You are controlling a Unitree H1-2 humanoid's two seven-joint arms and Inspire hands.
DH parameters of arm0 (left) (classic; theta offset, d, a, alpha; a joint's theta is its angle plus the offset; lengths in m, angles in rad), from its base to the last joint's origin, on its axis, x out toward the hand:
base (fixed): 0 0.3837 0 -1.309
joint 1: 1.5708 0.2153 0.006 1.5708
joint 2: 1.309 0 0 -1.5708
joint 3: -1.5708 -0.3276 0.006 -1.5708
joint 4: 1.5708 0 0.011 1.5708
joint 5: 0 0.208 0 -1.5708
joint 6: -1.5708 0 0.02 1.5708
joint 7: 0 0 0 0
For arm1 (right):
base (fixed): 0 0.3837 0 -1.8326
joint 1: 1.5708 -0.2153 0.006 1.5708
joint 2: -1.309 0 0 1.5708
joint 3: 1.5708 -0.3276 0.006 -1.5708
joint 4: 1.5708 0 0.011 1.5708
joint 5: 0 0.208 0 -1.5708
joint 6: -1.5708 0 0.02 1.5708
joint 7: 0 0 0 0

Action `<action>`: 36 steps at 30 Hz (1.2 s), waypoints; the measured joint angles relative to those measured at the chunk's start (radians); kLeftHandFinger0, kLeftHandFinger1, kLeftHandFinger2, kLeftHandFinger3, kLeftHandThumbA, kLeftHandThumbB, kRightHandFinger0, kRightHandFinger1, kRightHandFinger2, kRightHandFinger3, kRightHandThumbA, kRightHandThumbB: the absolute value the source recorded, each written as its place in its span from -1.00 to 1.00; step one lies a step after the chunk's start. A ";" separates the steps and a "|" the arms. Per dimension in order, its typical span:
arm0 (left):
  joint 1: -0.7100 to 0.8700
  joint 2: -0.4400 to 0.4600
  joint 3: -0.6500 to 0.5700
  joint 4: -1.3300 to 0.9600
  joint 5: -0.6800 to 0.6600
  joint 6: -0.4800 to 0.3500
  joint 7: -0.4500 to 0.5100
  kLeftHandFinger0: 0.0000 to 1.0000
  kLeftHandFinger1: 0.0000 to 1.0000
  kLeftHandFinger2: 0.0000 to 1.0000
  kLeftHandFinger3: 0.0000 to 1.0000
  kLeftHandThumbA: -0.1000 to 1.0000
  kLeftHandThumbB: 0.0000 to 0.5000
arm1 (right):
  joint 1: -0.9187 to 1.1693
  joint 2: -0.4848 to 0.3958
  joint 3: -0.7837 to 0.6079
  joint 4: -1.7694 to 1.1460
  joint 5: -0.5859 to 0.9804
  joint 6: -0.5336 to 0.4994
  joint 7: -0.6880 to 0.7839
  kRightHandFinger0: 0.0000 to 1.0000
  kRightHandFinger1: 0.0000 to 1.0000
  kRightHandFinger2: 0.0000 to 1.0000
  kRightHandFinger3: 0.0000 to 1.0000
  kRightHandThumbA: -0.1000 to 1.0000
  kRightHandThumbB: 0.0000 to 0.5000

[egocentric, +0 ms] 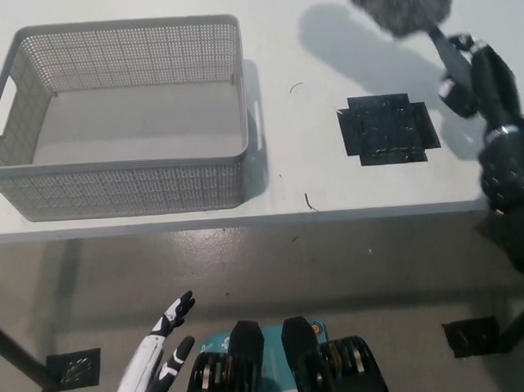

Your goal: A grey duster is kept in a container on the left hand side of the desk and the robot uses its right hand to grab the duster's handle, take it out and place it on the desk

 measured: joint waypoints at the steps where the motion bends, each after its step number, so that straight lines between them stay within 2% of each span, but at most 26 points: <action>1: 0.004 0.000 0.001 0.000 0.000 0.000 0.000 1.00 1.00 1.00 1.00 1.00 -0.57 | 0.011 -0.020 0.016 0.001 -0.005 -0.007 0.007 -0.99 -0.26 0.63 0.59 -1.00 -0.28; 3: 0.011 0.000 0.003 -0.002 0.000 0.000 0.001 1.00 1.00 1.00 1.00 1.00 -0.58 | 0.034 -0.059 0.041 0.011 -0.012 -0.021 0.016 -1.00 -0.23 0.64 0.59 -1.00 -0.25; 4: 0.013 0.000 0.004 -0.003 0.000 0.000 0.001 1.00 1.00 1.00 1.00 1.00 -0.55 | 0.040 -0.067 0.046 0.015 -0.013 -0.025 0.017 -1.00 -0.21 0.69 0.67 -1.00 -0.34; 5: 0.017 0.000 0.004 -0.003 0.000 0.000 0.001 1.00 1.00 1.00 1.00 1.00 -0.55 | 0.053 -0.081 0.053 0.023 -0.016 -0.033 0.018 -0.98 -0.18 0.67 0.63 -1.00 -0.31; 7: 0.021 0.000 0.005 -0.003 0.000 0.000 0.001 1.00 1.00 1.00 1.00 1.00 -0.55 | 0.081 -0.110 0.062 0.029 -0.018 -0.045 0.021 -1.00 -0.40 0.22 0.29 -1.00 -0.31; 8: 0.022 0.001 0.007 -0.004 0.001 0.000 0.001 1.00 1.00 1.00 1.00 1.00 -0.55 | 0.093 -0.119 0.065 0.029 -0.018 -0.049 0.024 -1.00 -0.57 0.19 0.28 -1.00 -0.36; 9: 0.023 0.001 0.008 -0.004 0.000 0.000 0.001 1.00 1.00 1.00 1.00 1.00 -0.55 | 0.101 -0.127 0.066 0.029 -0.018 -0.051 0.026 -1.00 -0.56 0.29 0.34 -1.00 -0.38; 10: 0.024 0.001 0.008 -0.006 0.001 0.000 0.001 1.00 1.00 1.00 1.00 1.00 -0.56 | 0.108 -0.136 0.068 0.029 -0.019 -0.052 0.028 -1.00 -0.47 0.58 0.57 -1.00 -0.53; 14: 0.023 0.001 0.010 -0.007 0.003 0.000 0.002 1.00 1.00 1.00 1.00 1.00 -0.54 | 0.114 -0.174 0.083 0.031 -0.030 -0.060 0.029 -1.00 -0.13 0.93 1.00 -1.00 -0.57; 15: 0.023 0.001 0.010 -0.007 0.004 0.000 0.002 1.00 1.00 1.00 1.00 1.00 -0.53 | 0.114 -0.190 0.099 0.033 -0.039 -0.067 0.028 -0.93 -0.04 0.87 0.90 -1.00 -0.38; 17: 0.023 0.001 0.011 -0.007 0.006 0.000 0.003 1.00 1.00 1.00 1.00 1.00 -0.52 | 0.114 -0.213 0.137 0.033 -0.066 -0.074 0.024 -1.00 -0.11 0.65 0.59 -1.00 -0.28; 18: 0.023 0.002 0.011 -0.007 0.006 0.000 0.003 1.00 1.00 1.00 1.00 1.00 -0.53 | 0.114 -0.226 0.165 0.033 -0.084 -0.077 0.020 -1.00 -0.18 0.55 0.44 -1.00 -0.10; 19: 0.023 0.002 0.011 -0.007 0.006 0.000 0.003 1.00 1.00 1.00 1.00 1.00 -0.55 | 0.114 -0.233 0.181 0.033 -0.095 -0.078 0.018 -1.00 -0.23 0.51 0.40 -1.00 -0.10; 21: 0.023 0.001 0.010 -0.007 0.007 0.001 0.002 1.00 1.00 1.00 1.00 1.00 -0.55 | 0.114 -0.253 0.241 0.033 -0.142 -0.081 0.005 -1.00 -0.28 0.41 0.15 -1.00 0.03; 22: 0.023 0.001 0.010 -0.006 0.007 0.001 0.002 1.00 1.00 1.00 1.00 1.00 -0.53 | 0.114 -0.261 0.273 0.033 -0.173 -0.085 -0.008 -1.00 -0.34 0.25 -0.10 -1.00 0.01; 23: 0.022 0.001 0.010 -0.006 0.007 0.001 0.002 1.00 1.00 1.00 1.00 1.00 -0.53 | 0.114 -0.265 0.290 0.033 -0.185 -0.087 -0.013 -1.00 -0.34 0.19 -0.21 -1.00 -0.03; 24: 0.022 0.001 0.010 -0.006 0.007 0.001 0.002 1.00 1.00 1.00 1.00 1.00 -0.53 | 0.114 -0.273 0.319 0.033 -0.212 -0.092 -0.026 -0.80 -0.22 0.25 -0.18 -0.83 -0.11; 25: 0.021 0.002 0.010 -0.006 0.007 0.001 0.002 1.00 1.00 1.00 1.00 1.00 -0.53 | 0.113 -0.280 0.345 0.031 -0.233 -0.095 -0.035 -0.63 -0.09 0.30 -0.10 -0.48 0.04; 26: 0.020 0.001 0.010 -0.006 0.007 0.001 0.002 1.00 1.00 1.00 1.00 1.00 -0.53 | 0.113 -0.284 0.358 0.029 -0.244 -0.097 -0.040 -0.14 0.46 0.72 0.48 -0.15 0.19; 27: 0.019 0.002 0.010 -0.007 0.007 0.001 0.002 1.00 1.00 1.00 1.00 1.00 -0.54 | 0.112 -0.291 0.378 0.026 -0.267 -0.102 -0.056 0.89 1.00 1.00 1.00 0.15 0.63; 28: 0.016 0.003 0.010 -0.007 0.007 0.001 0.001 1.00 1.00 1.00 1.00 1.00 -0.54 | 0.110 -0.302 0.401 0.016 -0.291 -0.108 -0.065 1.00 1.00 1.00 1.00 0.27 0.79; 29: 0.013 0.004 0.010 -0.007 0.008 0.001 0.001 1.00 1.00 1.00 1.00 1.00 -0.56 | 0.110 -0.320 0.414 -0.011 -0.311 -0.112 -0.063 1.00 1.00 1.00 1.00 0.33 0.94; 30: 0.012 0.005 0.010 -0.007 0.008 0.001 0.001 1.00 1.00 1.00 1.00 1.00 -0.56 | 0.109 -0.326 0.417 -0.029 -0.317 -0.113 -0.060 1.00 1.00 1.00 1.00 0.30 1.00; 32: 0.008 0.012 0.008 -0.008 0.009 0.002 0.001 1.00 1.00 1.00 1.00 1.00 -0.58 | 0.104 -0.361 0.411 -0.121 -0.330 -0.113 -0.016 1.00 1.00 1.00 1.00 0.40 1.00; 35: 0.006 0.016 0.007 -0.008 0.009 0.003 0.000 1.00 1.00 1.00 1.00 1.00 -0.58 | 0.090 -0.371 0.384 -0.182 -0.312 -0.109 0.047 1.00 1.00 1.00 1.00 0.32 1.00; 36: 0.006 0.016 0.006 -0.008 0.009 0.003 0.000 1.00 1.00 1.00 1.00 1.00 -0.57 | 0.090 -0.370 0.379 -0.193 -0.306 -0.105 0.067 1.00 1.00 1.00 1.00 0.39 1.00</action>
